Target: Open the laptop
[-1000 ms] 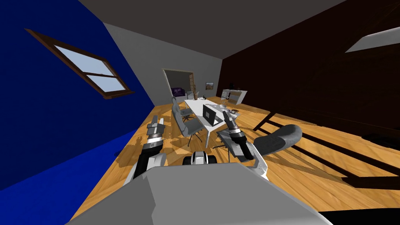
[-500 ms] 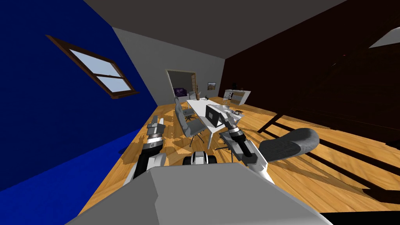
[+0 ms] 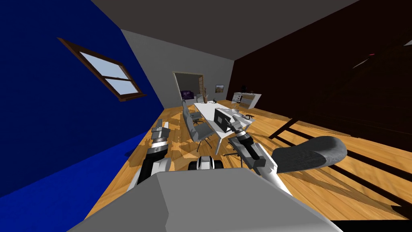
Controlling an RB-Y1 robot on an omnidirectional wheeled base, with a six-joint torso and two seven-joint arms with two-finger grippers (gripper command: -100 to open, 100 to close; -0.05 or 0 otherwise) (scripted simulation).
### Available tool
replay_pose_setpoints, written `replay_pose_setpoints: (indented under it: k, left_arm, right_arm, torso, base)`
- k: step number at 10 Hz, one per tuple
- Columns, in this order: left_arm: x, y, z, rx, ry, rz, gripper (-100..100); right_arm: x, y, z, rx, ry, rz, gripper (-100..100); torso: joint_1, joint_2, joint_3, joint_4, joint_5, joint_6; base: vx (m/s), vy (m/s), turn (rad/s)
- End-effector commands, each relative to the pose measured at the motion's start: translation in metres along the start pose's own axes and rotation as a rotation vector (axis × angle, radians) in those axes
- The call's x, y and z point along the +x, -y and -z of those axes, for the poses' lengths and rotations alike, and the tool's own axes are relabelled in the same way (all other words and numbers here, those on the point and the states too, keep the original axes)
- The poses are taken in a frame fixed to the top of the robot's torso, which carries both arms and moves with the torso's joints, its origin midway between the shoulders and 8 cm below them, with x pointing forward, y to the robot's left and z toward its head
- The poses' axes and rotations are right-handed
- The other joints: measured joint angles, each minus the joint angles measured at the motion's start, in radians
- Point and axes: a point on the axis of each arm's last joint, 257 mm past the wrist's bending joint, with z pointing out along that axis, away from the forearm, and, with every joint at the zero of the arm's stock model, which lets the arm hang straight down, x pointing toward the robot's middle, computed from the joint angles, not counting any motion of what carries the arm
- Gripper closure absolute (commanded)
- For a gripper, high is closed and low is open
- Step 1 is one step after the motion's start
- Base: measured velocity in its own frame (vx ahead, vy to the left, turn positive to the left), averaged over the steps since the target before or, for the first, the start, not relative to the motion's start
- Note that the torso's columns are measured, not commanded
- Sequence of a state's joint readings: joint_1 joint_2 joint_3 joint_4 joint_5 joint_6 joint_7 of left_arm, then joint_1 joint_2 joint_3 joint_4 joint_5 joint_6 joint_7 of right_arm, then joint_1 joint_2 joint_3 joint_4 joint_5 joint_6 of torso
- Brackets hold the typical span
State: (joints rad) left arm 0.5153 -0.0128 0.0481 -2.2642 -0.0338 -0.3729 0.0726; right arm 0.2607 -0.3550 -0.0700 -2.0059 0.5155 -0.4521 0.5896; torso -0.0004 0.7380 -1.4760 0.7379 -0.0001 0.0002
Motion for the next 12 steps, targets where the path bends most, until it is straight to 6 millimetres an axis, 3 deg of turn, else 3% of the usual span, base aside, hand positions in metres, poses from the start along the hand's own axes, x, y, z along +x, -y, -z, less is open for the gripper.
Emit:
replay_pose_setpoints:
  k: [1, 7, 12]
  left_arm:
    - [0.000, 0.000, 0.000, 0.000, 0.000, 0.000, 0]
    - [0.000, 0.000, 0.000, 0.000, 0.000, 0.000, 0]
    - [0.000, 0.000, 0.000, 0.000, 0.000, 0.000, 0]
  right_arm:
    - [0.017, 0.008, 0.003, -0.031, -0.061, 0.166, -100]
    - [0.058, 0.048, 0.020, -0.115, -0.231, 0.572, -100]
    - [0.080, 0.089, 0.041, -0.172, -0.353, 0.824, -100]
  torso:
    - [0.000, 0.000, 0.000, 0.000, 0.000, 0.000]
    - [0.000, 0.000, 0.000, 0.000, 0.000, 0.000]
    - [0.000, 0.000, 0.000, 0.000, 0.000, 0.000]
  base:
    - [0.035, 0.042, 0.052]
    - [0.028, 0.039, 0.038]
    - [0.013, 0.012, 0.013]
